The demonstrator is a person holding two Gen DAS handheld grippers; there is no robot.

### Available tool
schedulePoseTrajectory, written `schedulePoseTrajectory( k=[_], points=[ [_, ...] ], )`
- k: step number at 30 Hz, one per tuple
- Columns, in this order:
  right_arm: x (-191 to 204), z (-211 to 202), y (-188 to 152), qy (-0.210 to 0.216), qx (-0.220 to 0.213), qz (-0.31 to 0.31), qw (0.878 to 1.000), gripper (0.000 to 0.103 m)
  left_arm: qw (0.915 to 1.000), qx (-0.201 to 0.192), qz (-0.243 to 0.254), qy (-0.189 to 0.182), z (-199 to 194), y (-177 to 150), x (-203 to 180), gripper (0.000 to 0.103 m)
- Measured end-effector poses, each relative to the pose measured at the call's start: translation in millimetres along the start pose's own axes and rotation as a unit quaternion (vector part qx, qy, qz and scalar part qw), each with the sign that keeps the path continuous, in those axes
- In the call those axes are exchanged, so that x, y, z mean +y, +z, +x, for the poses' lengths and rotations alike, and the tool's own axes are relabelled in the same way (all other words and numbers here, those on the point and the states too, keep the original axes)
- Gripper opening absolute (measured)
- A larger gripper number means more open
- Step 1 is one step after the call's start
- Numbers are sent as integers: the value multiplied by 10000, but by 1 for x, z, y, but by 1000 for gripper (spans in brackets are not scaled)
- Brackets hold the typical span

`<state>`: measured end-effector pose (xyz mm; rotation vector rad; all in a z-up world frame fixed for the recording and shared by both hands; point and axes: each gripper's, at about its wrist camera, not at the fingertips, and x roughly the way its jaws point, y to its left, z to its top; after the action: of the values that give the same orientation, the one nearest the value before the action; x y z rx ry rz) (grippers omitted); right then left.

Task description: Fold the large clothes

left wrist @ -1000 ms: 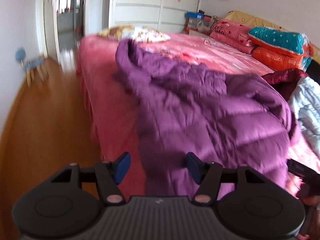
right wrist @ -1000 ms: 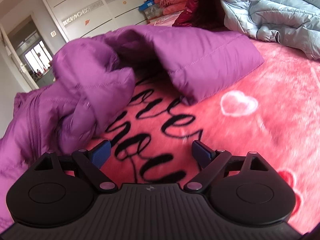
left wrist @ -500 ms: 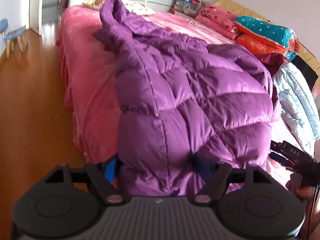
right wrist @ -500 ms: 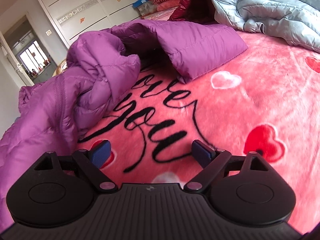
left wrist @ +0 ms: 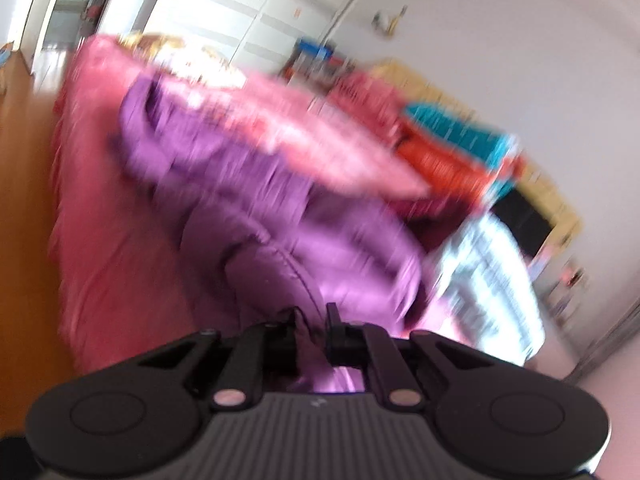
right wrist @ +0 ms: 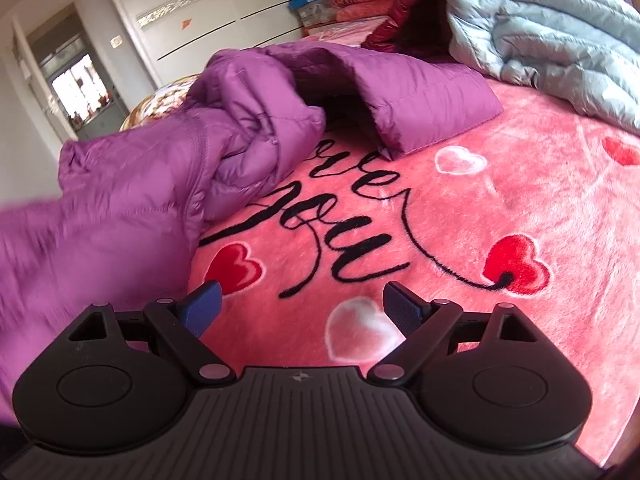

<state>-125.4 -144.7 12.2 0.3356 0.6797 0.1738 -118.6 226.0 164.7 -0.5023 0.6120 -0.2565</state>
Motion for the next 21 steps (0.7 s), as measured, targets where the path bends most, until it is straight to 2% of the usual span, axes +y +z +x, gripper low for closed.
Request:
schedulePoseTrajectory(
  k=[5, 9, 16, 21],
  points=[
    [23, -2, -6, 150, 117, -358, 9992, 103, 9971, -627, -229, -359, -18, 66, -21, 4],
    [47, -5, -10, 333, 181, -740, 9965, 103, 9937, -965, -362, -433, -23, 104, -33, 4],
    [88, 9, -12, 644, 228, -833, 9942, 103, 9891, -1149, -719, -580, -18, 126, -36, 4],
    [88, 34, 0, 565, 156, -305, 9978, 103, 9865, -1245, -930, -516, -19, 134, -13, 4]
  ],
)
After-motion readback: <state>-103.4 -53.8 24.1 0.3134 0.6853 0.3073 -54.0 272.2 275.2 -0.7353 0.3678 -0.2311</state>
